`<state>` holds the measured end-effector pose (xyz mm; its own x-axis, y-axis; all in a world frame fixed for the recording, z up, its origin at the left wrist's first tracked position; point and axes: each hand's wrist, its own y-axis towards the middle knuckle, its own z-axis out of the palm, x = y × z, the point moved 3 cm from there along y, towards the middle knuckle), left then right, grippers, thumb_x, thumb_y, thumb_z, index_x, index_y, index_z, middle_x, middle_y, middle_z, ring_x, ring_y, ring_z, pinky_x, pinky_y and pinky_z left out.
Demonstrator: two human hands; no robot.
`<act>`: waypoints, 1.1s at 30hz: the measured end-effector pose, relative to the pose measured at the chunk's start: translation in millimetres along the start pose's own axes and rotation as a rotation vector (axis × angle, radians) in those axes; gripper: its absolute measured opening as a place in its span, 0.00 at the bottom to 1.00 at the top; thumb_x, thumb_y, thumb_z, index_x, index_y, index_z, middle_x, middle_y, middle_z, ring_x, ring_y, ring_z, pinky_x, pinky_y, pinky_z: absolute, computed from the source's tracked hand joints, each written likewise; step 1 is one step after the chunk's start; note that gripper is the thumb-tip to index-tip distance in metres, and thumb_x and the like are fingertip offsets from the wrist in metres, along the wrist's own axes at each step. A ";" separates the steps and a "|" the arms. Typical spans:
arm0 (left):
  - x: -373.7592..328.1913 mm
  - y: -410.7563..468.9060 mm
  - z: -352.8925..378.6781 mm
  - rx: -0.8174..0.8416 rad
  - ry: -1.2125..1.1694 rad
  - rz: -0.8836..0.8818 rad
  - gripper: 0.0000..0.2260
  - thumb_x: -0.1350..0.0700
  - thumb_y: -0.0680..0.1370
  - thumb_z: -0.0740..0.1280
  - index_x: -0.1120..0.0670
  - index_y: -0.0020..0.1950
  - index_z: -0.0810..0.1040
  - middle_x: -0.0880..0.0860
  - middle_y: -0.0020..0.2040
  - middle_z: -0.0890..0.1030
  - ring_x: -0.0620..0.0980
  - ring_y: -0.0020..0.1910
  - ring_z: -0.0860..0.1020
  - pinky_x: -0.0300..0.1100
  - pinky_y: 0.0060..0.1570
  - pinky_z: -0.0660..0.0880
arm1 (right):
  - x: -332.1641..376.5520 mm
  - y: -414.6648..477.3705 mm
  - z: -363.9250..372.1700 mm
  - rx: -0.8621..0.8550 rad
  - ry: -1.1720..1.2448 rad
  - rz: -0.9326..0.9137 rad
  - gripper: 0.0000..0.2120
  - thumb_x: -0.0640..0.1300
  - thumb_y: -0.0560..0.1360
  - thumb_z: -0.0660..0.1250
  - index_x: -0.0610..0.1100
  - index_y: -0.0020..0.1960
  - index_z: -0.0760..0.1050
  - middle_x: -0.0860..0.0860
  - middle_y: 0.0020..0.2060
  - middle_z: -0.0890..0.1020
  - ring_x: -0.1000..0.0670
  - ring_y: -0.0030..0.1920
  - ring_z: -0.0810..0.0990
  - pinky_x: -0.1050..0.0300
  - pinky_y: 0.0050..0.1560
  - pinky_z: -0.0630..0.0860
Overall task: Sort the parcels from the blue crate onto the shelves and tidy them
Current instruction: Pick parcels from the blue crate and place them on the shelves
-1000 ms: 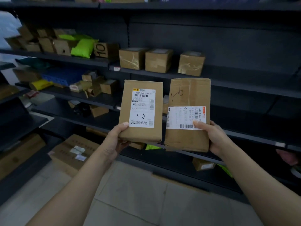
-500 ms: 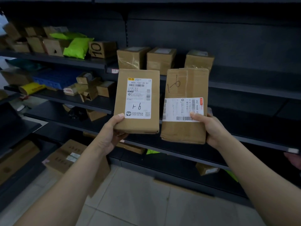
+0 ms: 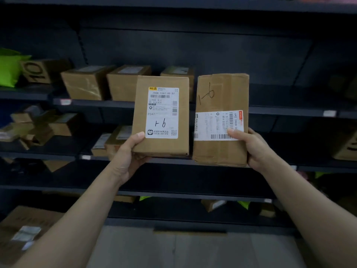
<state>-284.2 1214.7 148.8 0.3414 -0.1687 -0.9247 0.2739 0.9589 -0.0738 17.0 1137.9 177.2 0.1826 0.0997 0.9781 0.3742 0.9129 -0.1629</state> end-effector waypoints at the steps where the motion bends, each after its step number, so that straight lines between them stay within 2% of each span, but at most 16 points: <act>1: -0.1 7.7 11.3 0.029 0.005 -0.003 0.19 0.47 0.68 0.66 0.49 0.58 0.76 0.51 0.52 0.83 0.50 0.50 0.78 0.50 0.56 0.74 | 4.4 1.7 -9.7 -0.029 0.004 -0.011 0.26 0.44 0.69 0.76 0.47 0.65 0.73 0.49 0.49 0.86 0.46 0.49 0.85 0.47 0.46 0.81; 7: 0.2 50.4 67.6 0.224 0.049 -0.027 0.16 0.46 0.69 0.65 0.47 0.54 0.78 0.49 0.50 0.83 0.50 0.52 0.77 0.49 0.60 0.72 | 24.7 5.1 -51.0 -0.209 0.019 -0.059 0.24 0.45 0.69 0.75 0.47 0.63 0.74 0.49 0.48 0.86 0.47 0.49 0.85 0.49 0.44 0.81; 12: 2.8 78.5 100.6 0.329 0.058 -0.047 0.20 0.45 0.69 0.65 0.49 0.60 0.76 0.53 0.59 0.80 0.52 0.58 0.76 0.53 0.64 0.70 | 38.5 13.6 -75.2 -0.295 0.022 -0.082 0.25 0.46 0.69 0.76 0.47 0.64 0.73 0.49 0.48 0.86 0.47 0.48 0.86 0.49 0.43 0.81; 16: 7.3 94.9 129.0 0.364 0.096 -0.062 0.20 0.44 0.69 0.65 0.49 0.58 0.77 0.51 0.54 0.82 0.50 0.54 0.77 0.51 0.62 0.71 | 53.5 28.8 -97.2 -0.343 0.022 -0.101 0.26 0.46 0.70 0.75 0.46 0.65 0.72 0.48 0.49 0.86 0.47 0.48 0.85 0.50 0.43 0.81; 21: 12.7 118.2 165.3 0.364 0.115 -0.057 0.17 0.44 0.70 0.65 0.48 0.57 0.77 0.50 0.52 0.82 0.51 0.54 0.77 0.48 0.57 0.74 | 75.2 59.9 -134.0 -0.345 0.022 -0.124 0.29 0.46 0.68 0.76 0.46 0.67 0.71 0.48 0.50 0.86 0.47 0.50 0.85 0.45 0.49 0.81; 25: 15.5 136.3 197.5 0.305 0.090 -0.028 0.10 0.47 0.76 0.63 0.47 0.54 0.78 0.48 0.47 0.84 0.50 0.53 0.78 0.49 0.60 0.73 | 89.7 90.1 -162.9 -0.310 0.020 -0.132 0.31 0.47 0.69 0.76 0.45 0.68 0.69 0.48 0.50 0.85 0.47 0.49 0.85 0.46 0.48 0.81; 29: 17.1 149.4 228.4 0.241 0.121 -0.006 0.11 0.45 0.75 0.64 0.47 0.54 0.78 0.49 0.50 0.82 0.50 0.54 0.77 0.51 0.62 0.71 | 105.8 124.4 -186.7 -0.229 -0.013 -0.120 0.29 0.47 0.69 0.76 0.43 0.67 0.72 0.48 0.49 0.86 0.48 0.48 0.86 0.49 0.45 0.82; 33: 14.9 156.9 242.8 0.144 0.130 0.001 0.13 0.44 0.73 0.66 0.48 0.54 0.78 0.51 0.51 0.81 0.51 0.53 0.77 0.53 0.64 0.70 | 120.5 152.9 -200.9 -0.166 -0.041 -0.112 0.25 0.48 0.69 0.76 0.43 0.63 0.75 0.48 0.48 0.86 0.47 0.48 0.86 0.47 0.49 0.82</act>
<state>-17.9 1307.3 214.2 0.2249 -0.1282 -0.9659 0.4024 0.9150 -0.0277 278.9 1210.0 244.2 0.0954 0.0199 0.9952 0.5351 0.8420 -0.0681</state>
